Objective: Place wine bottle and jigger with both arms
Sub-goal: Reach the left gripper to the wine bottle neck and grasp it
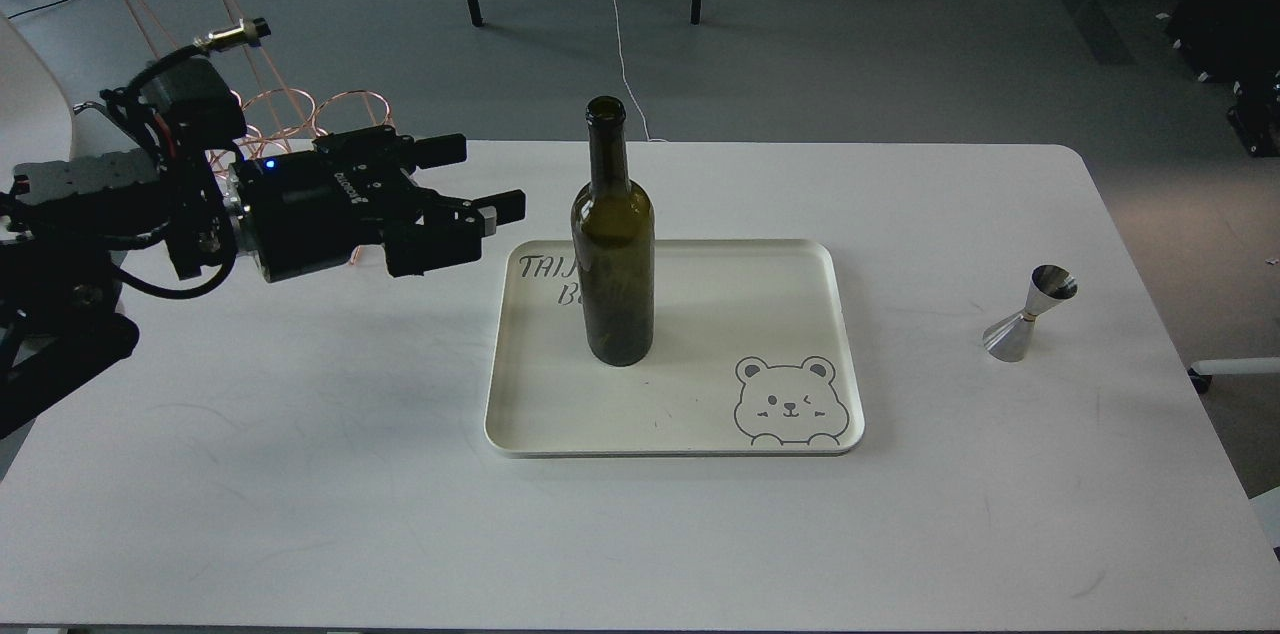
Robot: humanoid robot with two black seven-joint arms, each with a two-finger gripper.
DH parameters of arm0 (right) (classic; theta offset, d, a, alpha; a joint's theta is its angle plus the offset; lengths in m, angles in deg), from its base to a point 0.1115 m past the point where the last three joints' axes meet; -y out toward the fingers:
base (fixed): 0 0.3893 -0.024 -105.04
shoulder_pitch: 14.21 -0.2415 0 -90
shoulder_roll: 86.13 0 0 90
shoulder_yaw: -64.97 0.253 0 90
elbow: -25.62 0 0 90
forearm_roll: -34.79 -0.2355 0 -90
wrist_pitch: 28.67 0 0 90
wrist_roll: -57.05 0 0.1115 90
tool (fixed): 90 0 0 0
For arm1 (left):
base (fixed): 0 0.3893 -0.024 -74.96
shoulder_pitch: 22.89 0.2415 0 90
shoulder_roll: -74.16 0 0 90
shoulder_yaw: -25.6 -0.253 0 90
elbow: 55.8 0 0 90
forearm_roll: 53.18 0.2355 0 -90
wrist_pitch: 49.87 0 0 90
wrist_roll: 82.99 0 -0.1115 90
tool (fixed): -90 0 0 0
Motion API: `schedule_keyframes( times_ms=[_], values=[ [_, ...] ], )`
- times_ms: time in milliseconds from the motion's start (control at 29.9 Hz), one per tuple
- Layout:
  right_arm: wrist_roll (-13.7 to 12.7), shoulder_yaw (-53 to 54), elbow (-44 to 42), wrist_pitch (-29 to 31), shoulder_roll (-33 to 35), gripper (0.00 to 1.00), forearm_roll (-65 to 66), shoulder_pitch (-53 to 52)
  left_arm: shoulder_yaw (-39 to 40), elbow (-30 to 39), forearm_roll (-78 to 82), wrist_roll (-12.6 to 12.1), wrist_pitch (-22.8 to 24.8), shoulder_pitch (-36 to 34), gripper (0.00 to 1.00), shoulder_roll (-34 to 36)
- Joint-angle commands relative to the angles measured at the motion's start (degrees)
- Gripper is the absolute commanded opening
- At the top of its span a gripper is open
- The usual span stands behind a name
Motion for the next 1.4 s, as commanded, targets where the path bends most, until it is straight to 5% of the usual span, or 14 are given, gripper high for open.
schedule_keyframes(
  times_ms=[0, 535, 902, 1136, 1370],
  values=[
    [0.01, 0.91, -0.01, 0.30, 0.48, 0.94, -0.09, -0.06, 0.06, -1.60, 2.54, -0.14, -0.89, -0.20, 0.97, -3.73],
    [0.01, 1.09, -0.10, 0.83, 0.66, 0.94, -0.35, -0.06, 0.15, -5.73, 4.91, -3.30, -1.06, -3.01, 0.87, -15.07],
    [0.01, 1.09, -0.10, 0.83, 0.74, 0.94, -0.35, -0.15, 0.15, -10.21, 4.91, -3.21, -1.06, -3.98, 0.64, -17.63],
    [0.01, 1.17, -1.16, 0.83, 0.74, 0.94, -0.35, -0.15, 0.15, -10.21, 4.56, -2.78, -1.06, -4.59, 0.28, -17.80],
    [0.01, 1.35, -1.16, 0.83, 0.74, 0.94, -0.35, -0.06, 1.73, -8.89, 3.25, -2.60, -2.11, -5.47, 0.18, -15.53]
  ],
)
